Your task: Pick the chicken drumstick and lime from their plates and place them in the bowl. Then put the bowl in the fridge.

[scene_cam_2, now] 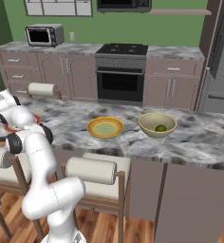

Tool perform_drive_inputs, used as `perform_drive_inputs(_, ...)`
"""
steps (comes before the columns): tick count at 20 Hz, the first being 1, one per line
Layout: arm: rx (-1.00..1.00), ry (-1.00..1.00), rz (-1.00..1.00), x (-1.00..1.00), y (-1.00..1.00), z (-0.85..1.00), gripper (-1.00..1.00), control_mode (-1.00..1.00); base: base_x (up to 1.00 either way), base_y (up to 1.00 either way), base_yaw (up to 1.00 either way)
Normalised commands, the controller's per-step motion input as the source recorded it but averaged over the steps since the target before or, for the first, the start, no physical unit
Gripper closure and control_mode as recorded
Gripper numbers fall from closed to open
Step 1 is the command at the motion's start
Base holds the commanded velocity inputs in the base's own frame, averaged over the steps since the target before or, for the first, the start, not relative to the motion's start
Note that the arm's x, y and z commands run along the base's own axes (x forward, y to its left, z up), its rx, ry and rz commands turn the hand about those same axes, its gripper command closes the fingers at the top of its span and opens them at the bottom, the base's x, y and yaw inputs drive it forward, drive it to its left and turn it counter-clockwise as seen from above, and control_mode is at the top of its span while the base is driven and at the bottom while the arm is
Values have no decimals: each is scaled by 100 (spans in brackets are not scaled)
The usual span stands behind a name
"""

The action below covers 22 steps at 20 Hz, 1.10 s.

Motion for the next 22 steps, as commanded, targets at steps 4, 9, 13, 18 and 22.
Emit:
perform_drive_inputs(4,8,-5,0,-16,-26,26,100,-100,0,0,0)
perform_drive_inputs(9,5,-18,0,-39,-27,41,100,-100,0,0,0)
perform_drive_inputs(13,5,-26,0,-64,-47,15,100,-100,0,0,0)
perform_drive_inputs(18,0,-22,0,-53,-67,0,100,-100,0,0,0)
perform_drive_inputs(22,0,-9,0,-37,-84,4,100,-100,0,0,0)
